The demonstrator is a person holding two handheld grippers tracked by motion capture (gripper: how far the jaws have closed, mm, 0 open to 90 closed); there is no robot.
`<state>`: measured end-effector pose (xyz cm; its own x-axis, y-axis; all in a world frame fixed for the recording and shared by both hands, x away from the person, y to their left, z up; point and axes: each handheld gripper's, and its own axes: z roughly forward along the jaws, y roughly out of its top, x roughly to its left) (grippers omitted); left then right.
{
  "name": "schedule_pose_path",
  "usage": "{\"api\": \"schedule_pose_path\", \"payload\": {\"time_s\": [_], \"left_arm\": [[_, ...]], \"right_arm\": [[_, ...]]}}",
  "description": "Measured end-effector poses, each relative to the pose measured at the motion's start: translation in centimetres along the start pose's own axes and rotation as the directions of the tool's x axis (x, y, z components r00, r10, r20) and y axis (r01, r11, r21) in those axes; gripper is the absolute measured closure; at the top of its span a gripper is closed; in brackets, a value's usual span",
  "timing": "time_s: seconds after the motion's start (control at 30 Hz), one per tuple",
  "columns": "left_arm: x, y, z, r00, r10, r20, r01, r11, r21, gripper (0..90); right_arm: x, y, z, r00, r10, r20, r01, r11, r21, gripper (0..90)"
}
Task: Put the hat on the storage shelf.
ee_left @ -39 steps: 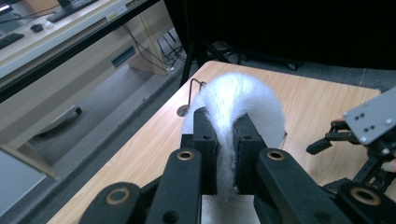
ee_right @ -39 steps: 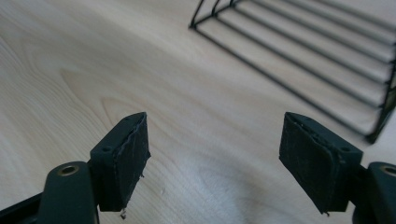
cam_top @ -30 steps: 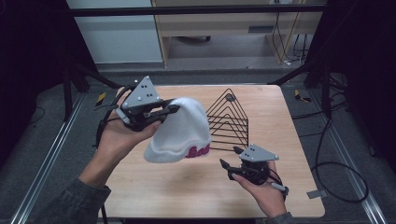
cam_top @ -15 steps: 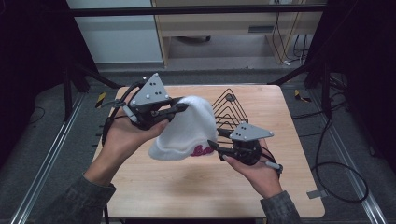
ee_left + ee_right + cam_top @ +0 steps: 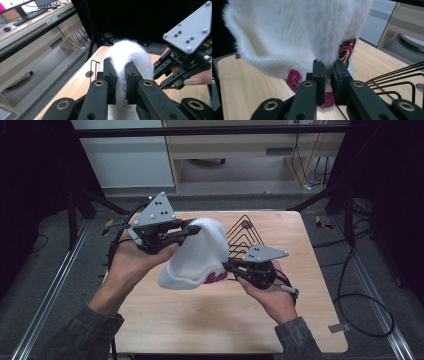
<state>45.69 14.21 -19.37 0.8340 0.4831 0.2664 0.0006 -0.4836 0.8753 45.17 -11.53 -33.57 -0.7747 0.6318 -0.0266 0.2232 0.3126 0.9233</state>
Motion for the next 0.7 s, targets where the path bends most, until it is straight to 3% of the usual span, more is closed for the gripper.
{"api": "schedule_pose_path", "payload": {"time_s": [0.3, 0.57, 0.7], "left_arm": [[1.2, 0.6, 0.3, 0.9994, -0.02, -0.028, 0.02, 0.9998, 0.006, 82.8], [3.2, 1.4, 2.1, 0.9962, -0.072, -0.049, 0.072, 0.9974, 0.006, 82.6], [3.5, 1.7, 2.4, 0.9942, -0.095, -0.049, 0.095, 0.9954, -0.014, 82.6]], "right_arm": [[-0.2, 1.1, -0.8, 0.9998, -0.021, -0.008, 0.021, 1.0, 0.001, 85.1], [-1.2, 2.4, -2.2, 0.9997, -0.022, 0.009, 0.022, 1.0, -0.002, 85.7], [-1.7, 2.8, -2.8, 0.9995, -0.026, 0.021, 0.026, 1.0, -0.011, 85.8]]}}
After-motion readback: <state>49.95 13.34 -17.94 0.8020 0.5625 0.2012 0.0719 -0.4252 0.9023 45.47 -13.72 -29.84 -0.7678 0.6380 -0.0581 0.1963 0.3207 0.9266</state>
